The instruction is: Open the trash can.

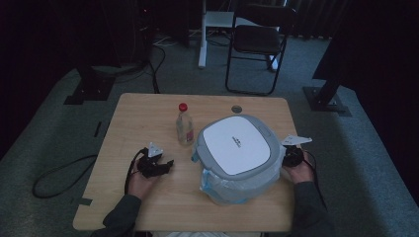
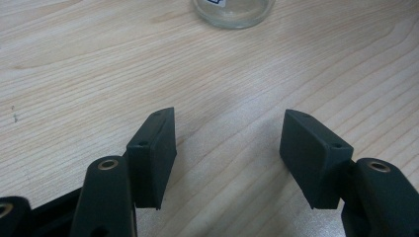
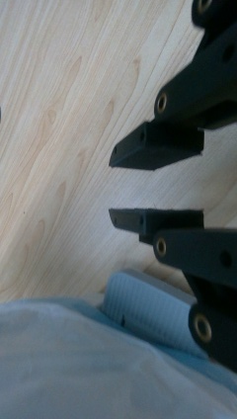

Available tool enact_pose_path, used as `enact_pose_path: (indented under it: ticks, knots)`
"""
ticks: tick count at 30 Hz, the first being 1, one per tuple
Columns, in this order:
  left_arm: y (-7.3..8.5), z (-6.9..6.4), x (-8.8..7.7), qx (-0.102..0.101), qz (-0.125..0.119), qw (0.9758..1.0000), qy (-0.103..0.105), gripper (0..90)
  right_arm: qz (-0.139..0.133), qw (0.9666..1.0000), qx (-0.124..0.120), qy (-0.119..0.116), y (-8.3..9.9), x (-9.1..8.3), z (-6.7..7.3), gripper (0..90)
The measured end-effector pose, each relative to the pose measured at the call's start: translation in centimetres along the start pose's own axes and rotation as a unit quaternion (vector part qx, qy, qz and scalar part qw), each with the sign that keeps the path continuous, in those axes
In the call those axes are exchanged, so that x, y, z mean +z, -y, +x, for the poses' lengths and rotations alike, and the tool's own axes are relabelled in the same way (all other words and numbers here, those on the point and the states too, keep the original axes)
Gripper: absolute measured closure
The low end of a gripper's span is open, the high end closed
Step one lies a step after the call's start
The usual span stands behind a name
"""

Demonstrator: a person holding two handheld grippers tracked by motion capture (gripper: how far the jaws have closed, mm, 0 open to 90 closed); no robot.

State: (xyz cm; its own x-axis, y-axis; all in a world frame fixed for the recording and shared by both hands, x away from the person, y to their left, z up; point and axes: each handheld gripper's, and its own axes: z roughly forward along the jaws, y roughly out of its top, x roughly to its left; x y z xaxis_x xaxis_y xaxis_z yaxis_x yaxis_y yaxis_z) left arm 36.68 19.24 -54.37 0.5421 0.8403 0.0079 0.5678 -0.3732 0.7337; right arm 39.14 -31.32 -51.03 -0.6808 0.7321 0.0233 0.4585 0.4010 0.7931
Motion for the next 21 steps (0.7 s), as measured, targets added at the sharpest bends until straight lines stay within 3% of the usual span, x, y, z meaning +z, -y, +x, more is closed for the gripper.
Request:
enact_pose_path:
  ticks: [4,8,21]
  knots:
    - [0.0,0.0,0.0,0.0,0.0,1.0,0.0,39.5,-0.008,0.9999,-0.006,-0.008,0.1,-0.6,0.3,85.5]
    - [0.0,0.0,0.0,0.0,0.0,1.0,-0.001,39.5,-0.009,0.9998,-0.01,-0.013,0.0,-1.0,0.9,89.9]
    - [0.0,0.0,0.0,0.0,0.0,1.0,-0.001,39.5,-0.013,0.9988,-0.02,-0.044,0.2,-0.9,2.2,90.0]
